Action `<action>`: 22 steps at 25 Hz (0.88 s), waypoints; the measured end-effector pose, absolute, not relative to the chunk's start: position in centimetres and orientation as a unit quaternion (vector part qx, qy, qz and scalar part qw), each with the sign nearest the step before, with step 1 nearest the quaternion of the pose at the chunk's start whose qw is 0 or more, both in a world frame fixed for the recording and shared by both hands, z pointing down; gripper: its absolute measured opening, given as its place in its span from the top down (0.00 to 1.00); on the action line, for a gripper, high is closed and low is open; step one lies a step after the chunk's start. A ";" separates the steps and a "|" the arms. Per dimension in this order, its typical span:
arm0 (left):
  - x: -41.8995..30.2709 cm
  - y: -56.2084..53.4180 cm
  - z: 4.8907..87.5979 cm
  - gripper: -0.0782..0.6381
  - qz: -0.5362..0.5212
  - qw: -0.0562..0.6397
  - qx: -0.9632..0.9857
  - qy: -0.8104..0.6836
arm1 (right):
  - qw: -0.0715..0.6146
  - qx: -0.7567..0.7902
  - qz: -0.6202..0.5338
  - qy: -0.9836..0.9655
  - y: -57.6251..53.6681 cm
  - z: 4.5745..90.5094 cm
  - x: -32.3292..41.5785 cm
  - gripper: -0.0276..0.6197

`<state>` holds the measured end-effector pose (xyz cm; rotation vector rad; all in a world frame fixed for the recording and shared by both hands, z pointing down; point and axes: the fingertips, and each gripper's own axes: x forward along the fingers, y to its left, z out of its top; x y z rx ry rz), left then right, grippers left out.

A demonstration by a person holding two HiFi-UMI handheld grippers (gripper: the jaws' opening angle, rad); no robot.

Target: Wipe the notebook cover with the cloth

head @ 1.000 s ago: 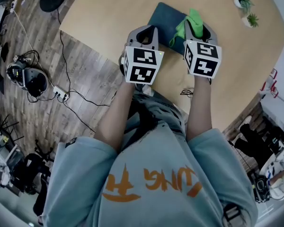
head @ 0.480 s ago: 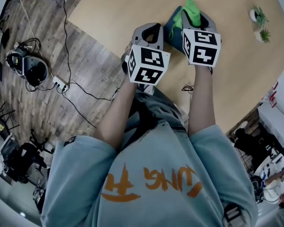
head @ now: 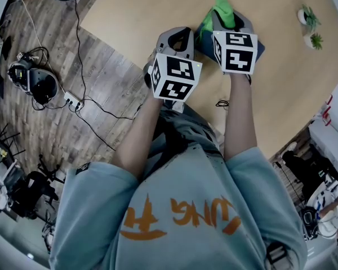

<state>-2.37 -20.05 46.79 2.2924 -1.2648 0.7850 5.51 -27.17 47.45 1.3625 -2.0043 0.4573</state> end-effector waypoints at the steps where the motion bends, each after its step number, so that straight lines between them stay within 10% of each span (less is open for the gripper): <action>1: -2.2 -20.0 46.8 0.87 0.281 0.203 0.822 -0.452 | 0.331 0.522 0.176 -0.766 -27.1 47.5 5.7 0.75; 22: 0.4 -18.1 46.6 0.87 0.274 0.211 0.832 -0.434 | 0.315 0.549 0.190 -0.750 -24.7 46.8 9.7 0.75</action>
